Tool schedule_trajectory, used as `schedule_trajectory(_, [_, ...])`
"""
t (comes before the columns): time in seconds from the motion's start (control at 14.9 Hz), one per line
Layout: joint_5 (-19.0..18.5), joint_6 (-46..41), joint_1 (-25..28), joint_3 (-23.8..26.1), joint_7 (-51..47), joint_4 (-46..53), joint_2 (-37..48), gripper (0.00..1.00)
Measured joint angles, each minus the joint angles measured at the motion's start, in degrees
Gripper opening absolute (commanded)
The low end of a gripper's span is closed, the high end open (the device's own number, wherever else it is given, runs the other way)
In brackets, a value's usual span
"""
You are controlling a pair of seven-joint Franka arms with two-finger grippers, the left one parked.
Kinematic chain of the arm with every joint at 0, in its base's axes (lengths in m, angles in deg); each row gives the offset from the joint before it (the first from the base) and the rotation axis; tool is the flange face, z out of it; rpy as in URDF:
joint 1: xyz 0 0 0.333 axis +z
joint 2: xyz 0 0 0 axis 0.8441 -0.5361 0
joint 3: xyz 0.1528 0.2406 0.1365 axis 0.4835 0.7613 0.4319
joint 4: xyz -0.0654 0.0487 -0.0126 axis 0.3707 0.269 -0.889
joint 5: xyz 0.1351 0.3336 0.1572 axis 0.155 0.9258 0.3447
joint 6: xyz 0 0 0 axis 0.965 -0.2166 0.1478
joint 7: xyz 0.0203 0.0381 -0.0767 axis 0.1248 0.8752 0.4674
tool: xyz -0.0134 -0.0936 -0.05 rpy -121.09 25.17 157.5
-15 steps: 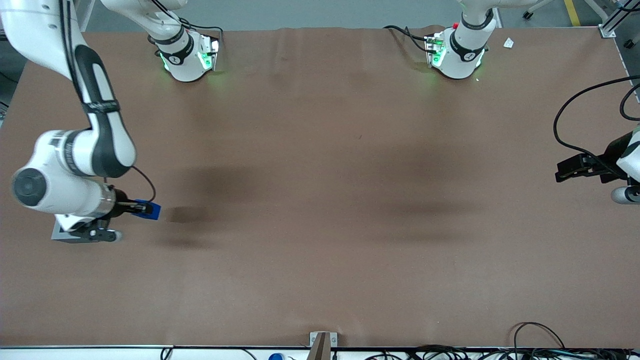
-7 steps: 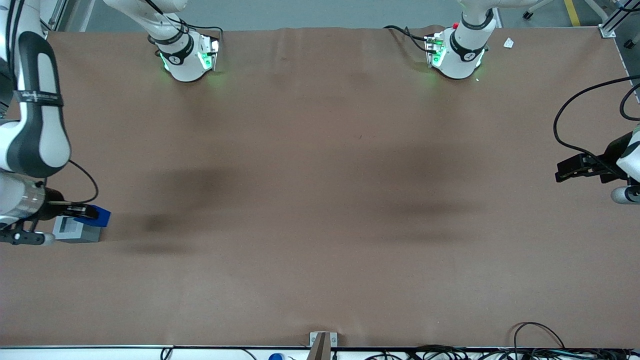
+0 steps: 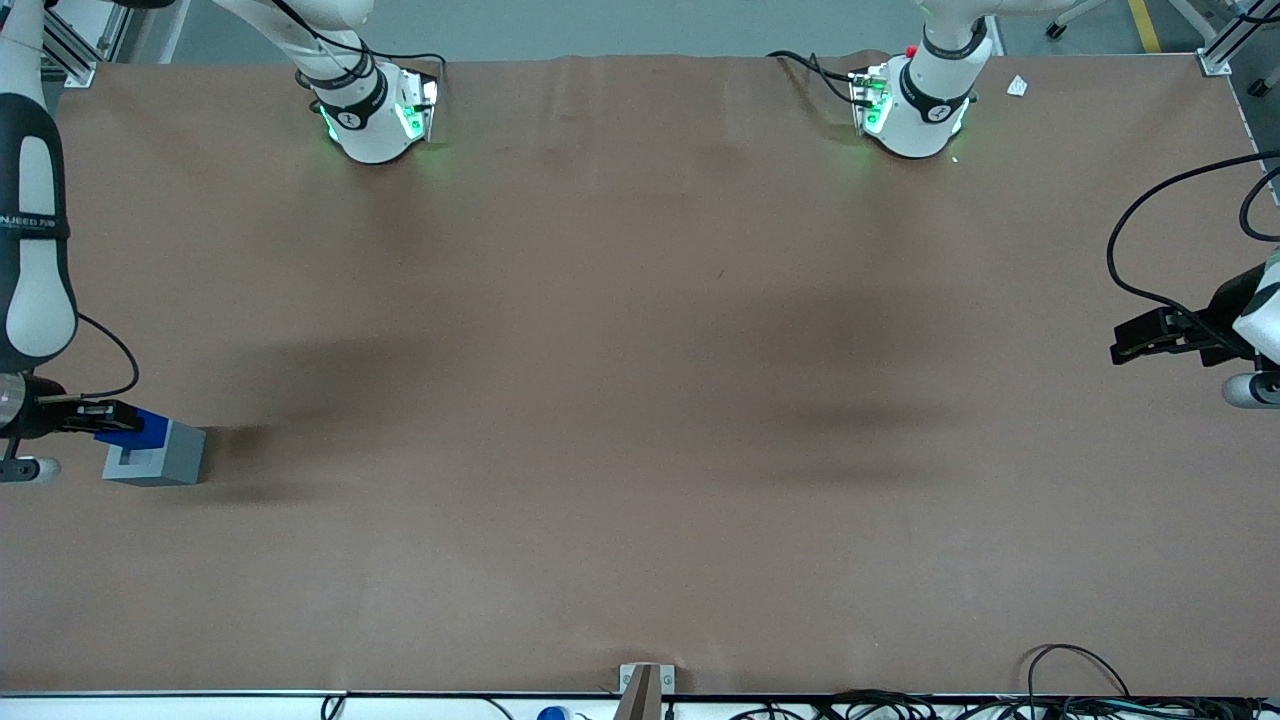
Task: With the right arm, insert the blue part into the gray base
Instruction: 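Lift the blue block and carry it over the gray base opening, then lower the blue block into the gray base opening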
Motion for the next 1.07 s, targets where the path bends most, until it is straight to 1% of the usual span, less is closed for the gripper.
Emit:
schedule_trajectory(0.4, [0.0, 0.9, -3.7, 0.0, 1.5, 6.9, -6.2, 0.00])
schedule_trajectory(1.07, [0.1, 0.8, -3.9, 0.5, -1.3, 8.7, -8.8, 0.00])
